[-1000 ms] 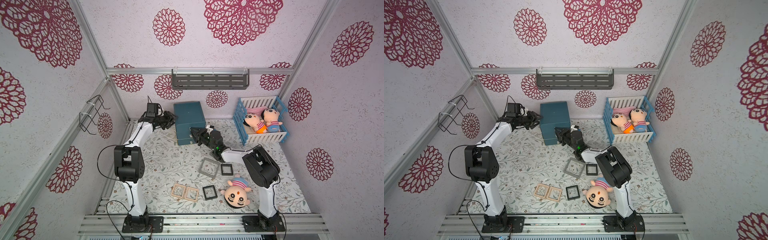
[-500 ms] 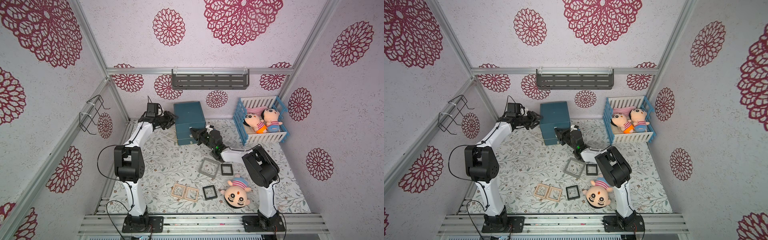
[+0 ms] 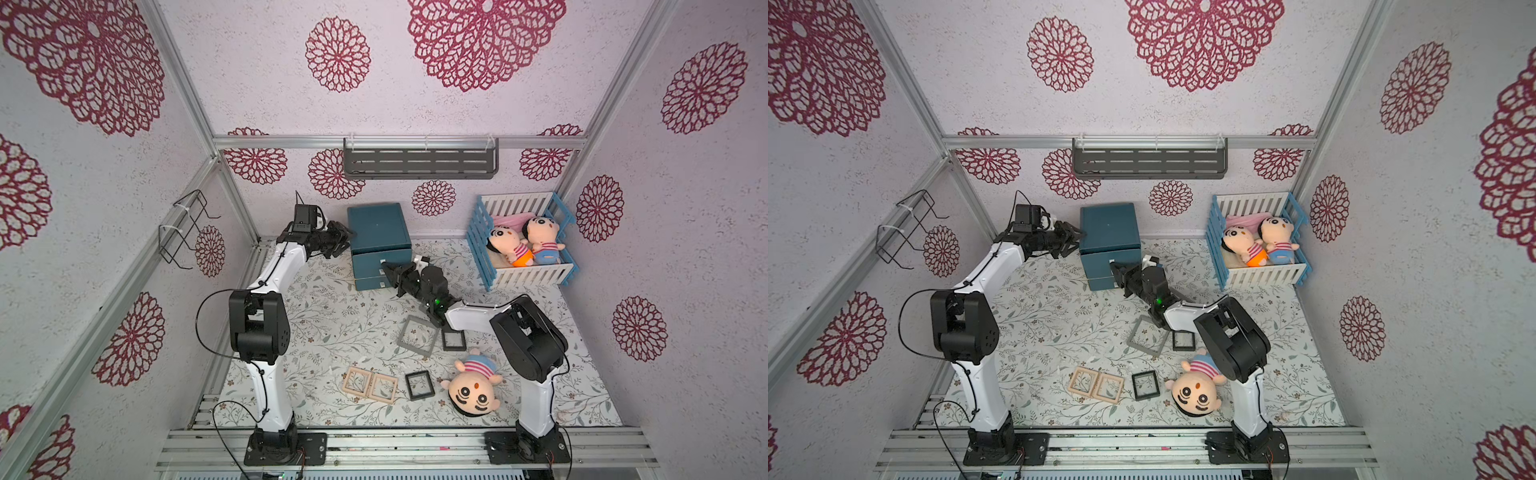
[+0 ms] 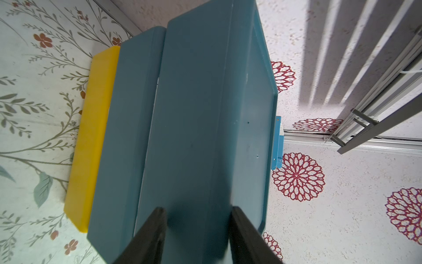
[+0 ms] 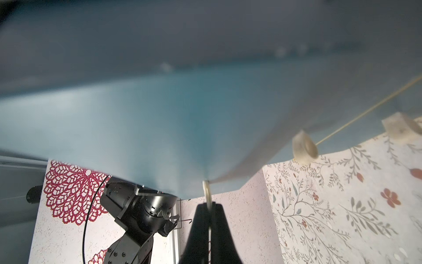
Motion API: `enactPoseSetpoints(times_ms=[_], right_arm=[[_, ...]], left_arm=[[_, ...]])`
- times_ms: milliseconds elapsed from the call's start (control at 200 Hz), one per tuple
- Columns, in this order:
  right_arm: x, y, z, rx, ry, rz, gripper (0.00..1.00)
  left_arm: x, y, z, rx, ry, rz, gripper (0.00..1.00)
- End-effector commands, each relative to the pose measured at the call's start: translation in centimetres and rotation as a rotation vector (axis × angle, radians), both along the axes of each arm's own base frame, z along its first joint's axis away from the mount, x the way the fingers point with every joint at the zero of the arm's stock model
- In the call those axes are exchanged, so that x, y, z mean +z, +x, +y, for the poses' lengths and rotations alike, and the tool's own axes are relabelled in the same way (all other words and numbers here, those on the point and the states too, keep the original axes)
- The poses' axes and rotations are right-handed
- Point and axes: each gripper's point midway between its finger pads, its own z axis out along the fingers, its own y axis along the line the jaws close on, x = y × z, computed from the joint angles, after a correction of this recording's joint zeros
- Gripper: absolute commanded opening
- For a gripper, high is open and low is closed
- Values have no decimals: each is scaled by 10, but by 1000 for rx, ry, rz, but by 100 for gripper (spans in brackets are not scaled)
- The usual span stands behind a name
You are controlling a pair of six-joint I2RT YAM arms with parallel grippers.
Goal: Place the brooch boxes into the drawer by color
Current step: Open the drawer in the storage box.
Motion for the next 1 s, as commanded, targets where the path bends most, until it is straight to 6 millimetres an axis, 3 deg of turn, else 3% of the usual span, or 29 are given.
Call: enactPoseSetpoints(times_ms=[0, 650, 996], right_arm=[[27, -11, -2, -5, 42, -23, 0], [26, -76, -7, 40, 51, 48, 0], [22, -99, -16, 36, 47, 87, 0]], left_arm=[[-33, 0, 6, 32, 23, 94, 49], [-36, -1, 6, 31, 20, 102, 48], [-33, 0, 5, 31, 15, 94, 47]])
